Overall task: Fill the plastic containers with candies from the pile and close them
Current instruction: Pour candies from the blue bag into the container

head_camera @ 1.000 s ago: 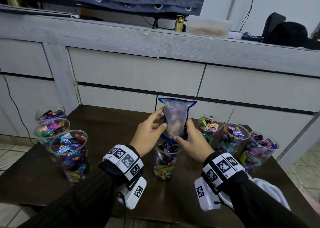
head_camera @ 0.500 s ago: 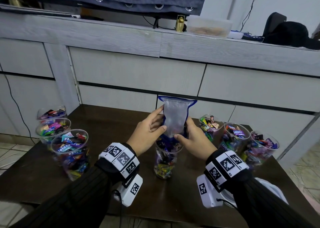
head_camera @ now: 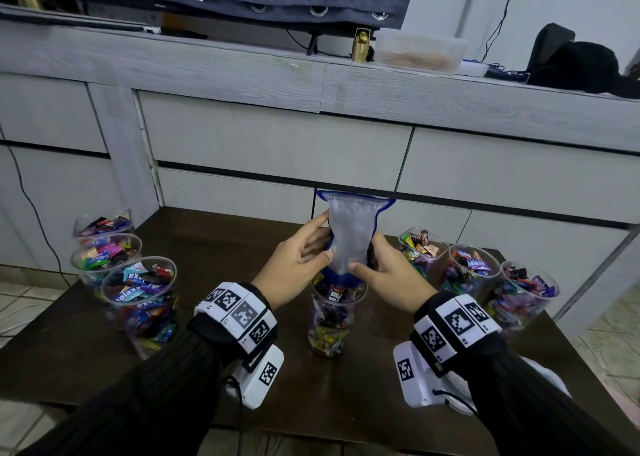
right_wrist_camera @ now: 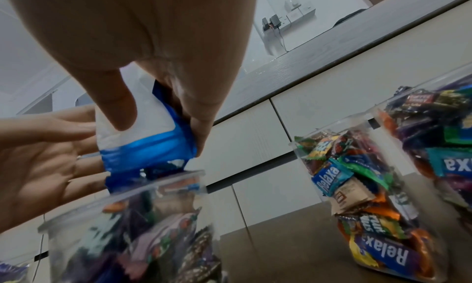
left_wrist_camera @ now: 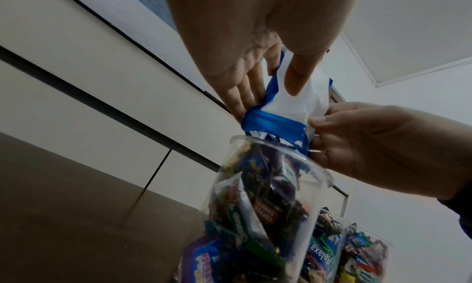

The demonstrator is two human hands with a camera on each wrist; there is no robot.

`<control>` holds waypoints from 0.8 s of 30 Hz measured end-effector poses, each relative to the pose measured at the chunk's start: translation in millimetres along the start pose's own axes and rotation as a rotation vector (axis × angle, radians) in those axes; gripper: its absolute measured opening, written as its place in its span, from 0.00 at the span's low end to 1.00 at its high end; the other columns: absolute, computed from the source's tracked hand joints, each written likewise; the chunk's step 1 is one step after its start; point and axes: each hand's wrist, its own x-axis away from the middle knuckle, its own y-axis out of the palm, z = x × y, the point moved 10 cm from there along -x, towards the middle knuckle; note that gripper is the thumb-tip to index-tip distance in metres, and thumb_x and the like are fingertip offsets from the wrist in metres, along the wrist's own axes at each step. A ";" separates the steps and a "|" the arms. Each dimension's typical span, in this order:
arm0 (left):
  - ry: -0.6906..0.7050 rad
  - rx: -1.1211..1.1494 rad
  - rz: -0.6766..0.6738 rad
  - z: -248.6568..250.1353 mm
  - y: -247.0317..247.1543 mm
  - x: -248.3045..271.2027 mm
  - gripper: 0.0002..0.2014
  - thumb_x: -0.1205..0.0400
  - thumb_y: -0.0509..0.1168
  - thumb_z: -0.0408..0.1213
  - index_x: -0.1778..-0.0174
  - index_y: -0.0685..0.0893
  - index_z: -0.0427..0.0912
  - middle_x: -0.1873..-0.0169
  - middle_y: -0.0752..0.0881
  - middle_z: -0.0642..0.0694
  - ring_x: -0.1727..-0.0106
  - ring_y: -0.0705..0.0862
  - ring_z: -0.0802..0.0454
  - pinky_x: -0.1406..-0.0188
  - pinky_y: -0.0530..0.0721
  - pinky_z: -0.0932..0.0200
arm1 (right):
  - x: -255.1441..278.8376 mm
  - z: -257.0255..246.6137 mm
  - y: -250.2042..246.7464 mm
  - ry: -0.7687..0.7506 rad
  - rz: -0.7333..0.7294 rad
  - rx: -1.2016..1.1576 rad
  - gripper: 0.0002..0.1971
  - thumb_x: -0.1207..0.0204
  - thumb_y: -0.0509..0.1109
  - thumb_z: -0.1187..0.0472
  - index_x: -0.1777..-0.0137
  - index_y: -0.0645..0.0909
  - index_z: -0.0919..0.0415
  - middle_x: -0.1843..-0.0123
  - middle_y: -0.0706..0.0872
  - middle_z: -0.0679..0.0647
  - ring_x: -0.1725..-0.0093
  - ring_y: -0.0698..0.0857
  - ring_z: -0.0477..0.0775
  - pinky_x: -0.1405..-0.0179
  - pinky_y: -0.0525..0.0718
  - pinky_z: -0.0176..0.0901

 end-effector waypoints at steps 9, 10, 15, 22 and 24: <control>-0.032 0.015 -0.086 -2.9 7.4 1.2 0.37 0.19 0.70 0.33 0.17 0.61 0.58 0.22 0.73 0.45 0.22 0.73 0.53 0.22 0.73 0.46 | 0.1 -4.9 -1.3 -0.060 0.042 0.025 0.27 0.22 0.70 0.63 0.24 0.66 0.59 0.36 0.79 0.44 0.36 0.80 0.44 0.47 0.76 0.16; -0.026 0.028 -0.069 -2.0 5.0 1.1 0.37 0.19 0.70 0.32 0.19 0.62 0.60 0.23 0.74 0.45 0.23 0.74 0.54 0.23 0.75 0.48 | -0.1 -6.0 -2.6 -0.068 0.050 0.016 0.27 0.22 0.70 0.63 0.24 0.66 0.59 0.35 0.79 0.45 0.35 0.80 0.46 0.45 0.77 0.20; -0.004 0.071 -0.060 3.7 -1.0 -1.4 0.35 0.18 0.66 0.25 0.27 0.65 0.69 0.33 0.80 0.58 0.30 0.80 0.63 0.35 0.81 0.66 | -3.2 -10.0 -13.1 -0.077 0.039 -0.036 0.28 0.22 0.70 0.65 0.24 0.67 0.61 0.32 0.82 0.55 0.34 0.82 0.51 0.35 0.82 0.51; -0.007 0.021 -0.029 -1.2 1.2 1.3 0.35 0.18 0.67 0.23 0.26 0.66 0.66 0.31 0.81 0.53 0.28 0.80 0.58 0.29 0.79 0.57 | -1.5 -8.6 -6.4 -0.085 0.051 0.050 0.27 0.22 0.71 0.62 0.25 0.68 0.59 0.33 0.82 0.52 0.35 0.82 0.51 0.36 0.81 0.46; -0.017 0.033 0.033 -1.1 -7.4 -0.4 0.31 0.18 0.66 0.24 0.25 0.69 0.59 0.33 0.82 0.50 0.30 0.81 0.56 0.31 0.80 0.59 | -2.0 -9.0 -12.7 -0.093 0.053 0.012 0.27 0.22 0.70 0.63 0.24 0.67 0.58 0.32 0.82 0.52 0.34 0.82 0.50 0.34 0.81 0.49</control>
